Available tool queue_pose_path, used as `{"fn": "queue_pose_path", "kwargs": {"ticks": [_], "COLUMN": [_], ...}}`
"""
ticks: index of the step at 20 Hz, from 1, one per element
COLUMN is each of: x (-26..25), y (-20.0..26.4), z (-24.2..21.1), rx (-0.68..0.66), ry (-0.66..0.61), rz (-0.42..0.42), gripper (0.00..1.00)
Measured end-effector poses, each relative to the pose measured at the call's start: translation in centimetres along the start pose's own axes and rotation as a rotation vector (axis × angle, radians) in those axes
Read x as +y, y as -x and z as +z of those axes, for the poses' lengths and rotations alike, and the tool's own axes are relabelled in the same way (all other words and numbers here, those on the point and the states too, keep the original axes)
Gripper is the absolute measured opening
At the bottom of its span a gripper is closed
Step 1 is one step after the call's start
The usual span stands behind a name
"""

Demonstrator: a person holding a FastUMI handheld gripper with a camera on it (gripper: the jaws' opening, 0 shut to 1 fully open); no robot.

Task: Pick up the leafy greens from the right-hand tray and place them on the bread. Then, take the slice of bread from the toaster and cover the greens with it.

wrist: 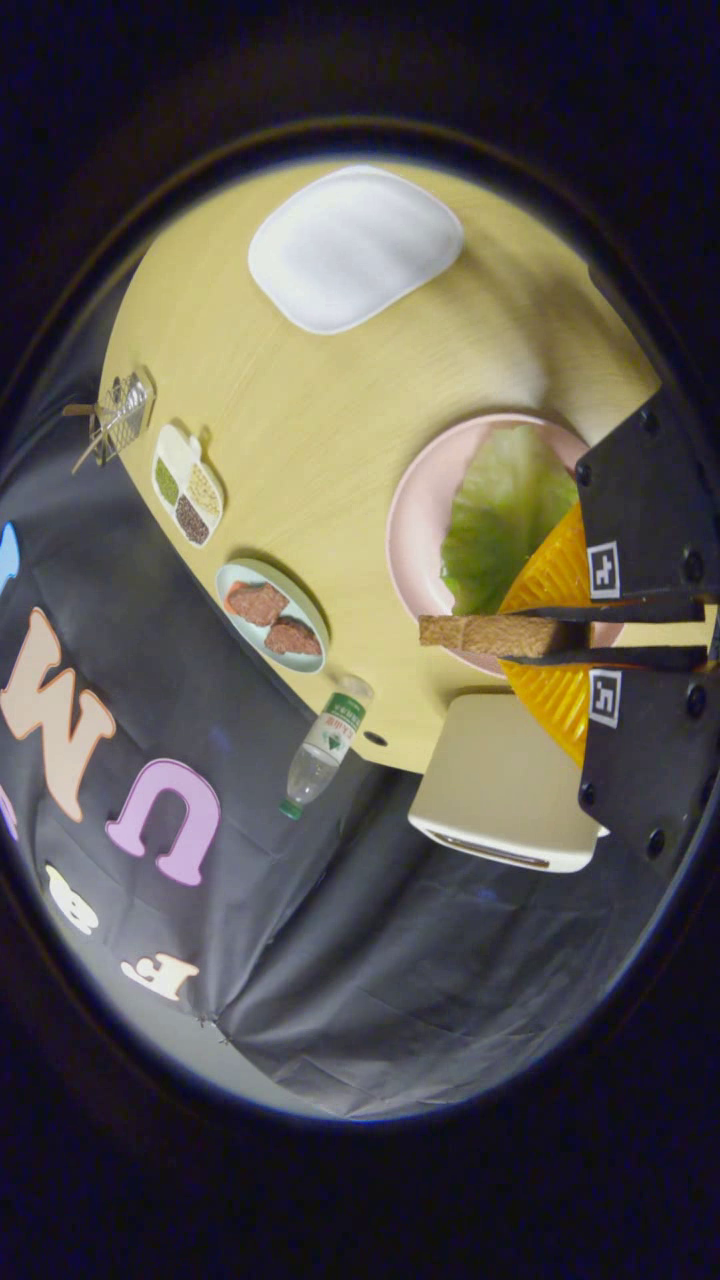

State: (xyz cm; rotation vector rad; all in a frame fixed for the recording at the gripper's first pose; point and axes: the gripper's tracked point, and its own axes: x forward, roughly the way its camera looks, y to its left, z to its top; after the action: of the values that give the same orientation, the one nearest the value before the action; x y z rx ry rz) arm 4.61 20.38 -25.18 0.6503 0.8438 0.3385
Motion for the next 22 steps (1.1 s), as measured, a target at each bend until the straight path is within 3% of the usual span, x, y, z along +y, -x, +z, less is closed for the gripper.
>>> {"fn": "queue_pose_path", "kwargs": {"ticks": [3,5,13,22], "x": [-0.7,-1.5,-3.6,-2.7], "y": [0.1,0.1,2.1,8.0], "z": [0.0,-0.1,0.3,5.7], "rx": [-0.002,-0.007,-0.040,-0.223], "ry": [0.020,0.046,0.174,0.390], "rz": [-0.026,-0.056,-0.156,-0.207], "gripper": [0.14,0.21,0.98,1.00]}}
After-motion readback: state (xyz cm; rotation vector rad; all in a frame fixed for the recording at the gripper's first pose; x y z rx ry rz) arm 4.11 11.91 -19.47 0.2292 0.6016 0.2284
